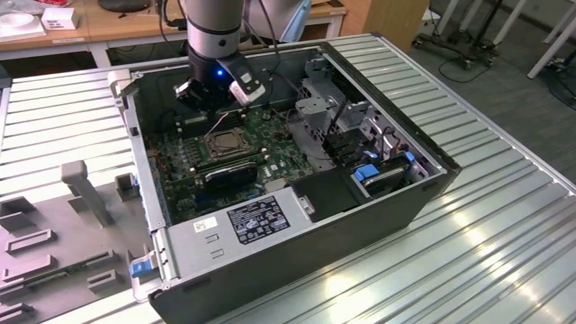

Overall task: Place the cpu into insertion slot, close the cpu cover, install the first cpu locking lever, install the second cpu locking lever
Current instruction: 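Install the first cpu locking lever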

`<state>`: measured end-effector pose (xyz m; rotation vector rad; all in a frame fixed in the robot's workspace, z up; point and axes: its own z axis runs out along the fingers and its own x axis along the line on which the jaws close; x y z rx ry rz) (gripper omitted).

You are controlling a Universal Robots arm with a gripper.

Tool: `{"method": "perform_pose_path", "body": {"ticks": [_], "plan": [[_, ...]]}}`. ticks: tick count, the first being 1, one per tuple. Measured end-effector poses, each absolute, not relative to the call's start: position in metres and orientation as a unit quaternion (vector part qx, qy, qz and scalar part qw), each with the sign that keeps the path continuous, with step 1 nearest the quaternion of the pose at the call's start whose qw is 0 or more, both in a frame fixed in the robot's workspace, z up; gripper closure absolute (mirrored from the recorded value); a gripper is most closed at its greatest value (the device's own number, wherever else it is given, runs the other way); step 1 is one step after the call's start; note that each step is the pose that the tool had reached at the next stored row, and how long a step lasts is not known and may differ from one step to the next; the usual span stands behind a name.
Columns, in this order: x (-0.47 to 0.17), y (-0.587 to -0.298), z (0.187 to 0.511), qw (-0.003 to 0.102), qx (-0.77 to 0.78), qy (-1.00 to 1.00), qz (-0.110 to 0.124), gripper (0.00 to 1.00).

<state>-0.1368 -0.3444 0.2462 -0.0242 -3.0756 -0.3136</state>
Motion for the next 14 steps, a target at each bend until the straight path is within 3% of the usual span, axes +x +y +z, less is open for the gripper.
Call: {"method": "perform_pose_path", "body": {"ticks": [14], "plan": [[-0.122,-0.339,0.237,0.025,-0.007,-0.994,-0.106,0.89]]}}
